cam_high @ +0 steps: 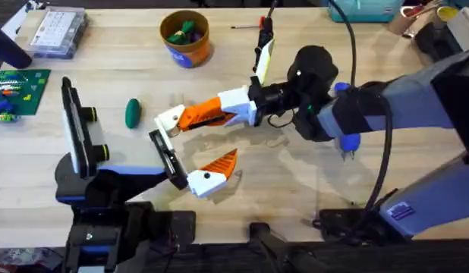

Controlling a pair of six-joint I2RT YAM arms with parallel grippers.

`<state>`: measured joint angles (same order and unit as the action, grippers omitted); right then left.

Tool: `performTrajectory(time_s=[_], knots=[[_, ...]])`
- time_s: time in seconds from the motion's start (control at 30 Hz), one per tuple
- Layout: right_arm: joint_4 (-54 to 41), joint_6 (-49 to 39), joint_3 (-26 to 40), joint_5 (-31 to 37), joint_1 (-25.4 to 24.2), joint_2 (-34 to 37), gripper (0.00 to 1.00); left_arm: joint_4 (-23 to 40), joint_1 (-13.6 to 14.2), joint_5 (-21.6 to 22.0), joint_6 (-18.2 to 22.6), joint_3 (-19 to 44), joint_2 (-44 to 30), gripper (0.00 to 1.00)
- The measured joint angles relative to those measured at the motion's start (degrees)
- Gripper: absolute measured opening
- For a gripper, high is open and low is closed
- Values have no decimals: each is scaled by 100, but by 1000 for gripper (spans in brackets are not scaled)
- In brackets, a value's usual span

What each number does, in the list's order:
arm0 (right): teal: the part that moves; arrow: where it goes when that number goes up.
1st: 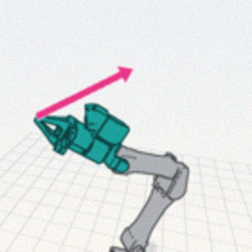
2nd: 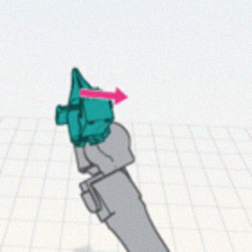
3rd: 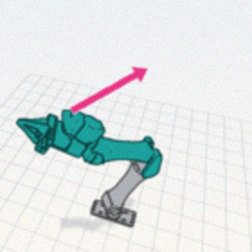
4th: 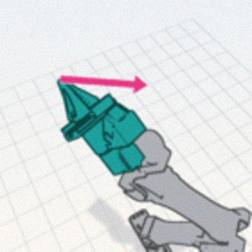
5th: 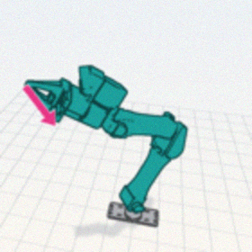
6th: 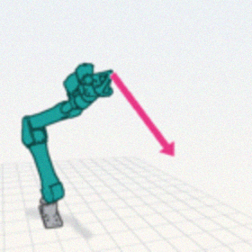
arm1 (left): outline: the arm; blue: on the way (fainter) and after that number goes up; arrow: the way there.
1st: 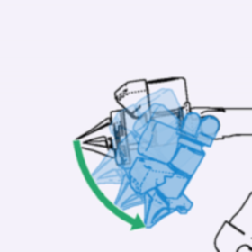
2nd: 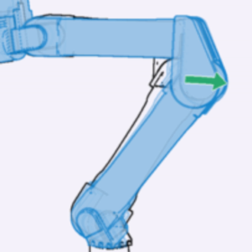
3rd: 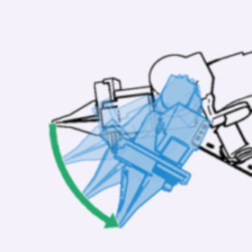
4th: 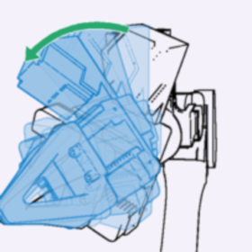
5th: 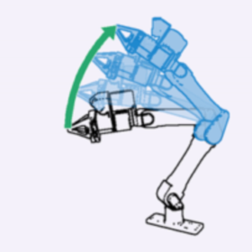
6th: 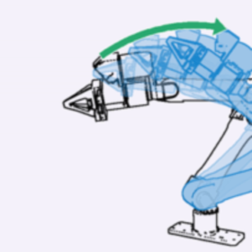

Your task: Pick up the gripper from the table and insert it into the empty holder that is missing its gripper. Then pick up a screw, insert it into the mounting hole, and use the screwdriver to tighten it. Finally, clean up the table by picking up the vegetable and placing it into the bucket.

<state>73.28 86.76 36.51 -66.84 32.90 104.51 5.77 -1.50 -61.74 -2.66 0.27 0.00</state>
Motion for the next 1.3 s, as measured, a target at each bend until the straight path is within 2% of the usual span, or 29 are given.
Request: performTrajectory(time_s=[0.23, 0.73, 1.3], knots=[[-404, -89, 197, -1, 45, -2, 16, -7, -37, 71, -50, -2, -1, 990], [-642, -185, 292, 99, 106, -2, 16, -19, -87, 152, -95, -2, 1, 990], [-1396, -319, 502, -121, 47, -43, 16, 73, -137, -98, -203, -2, -1, 990]])
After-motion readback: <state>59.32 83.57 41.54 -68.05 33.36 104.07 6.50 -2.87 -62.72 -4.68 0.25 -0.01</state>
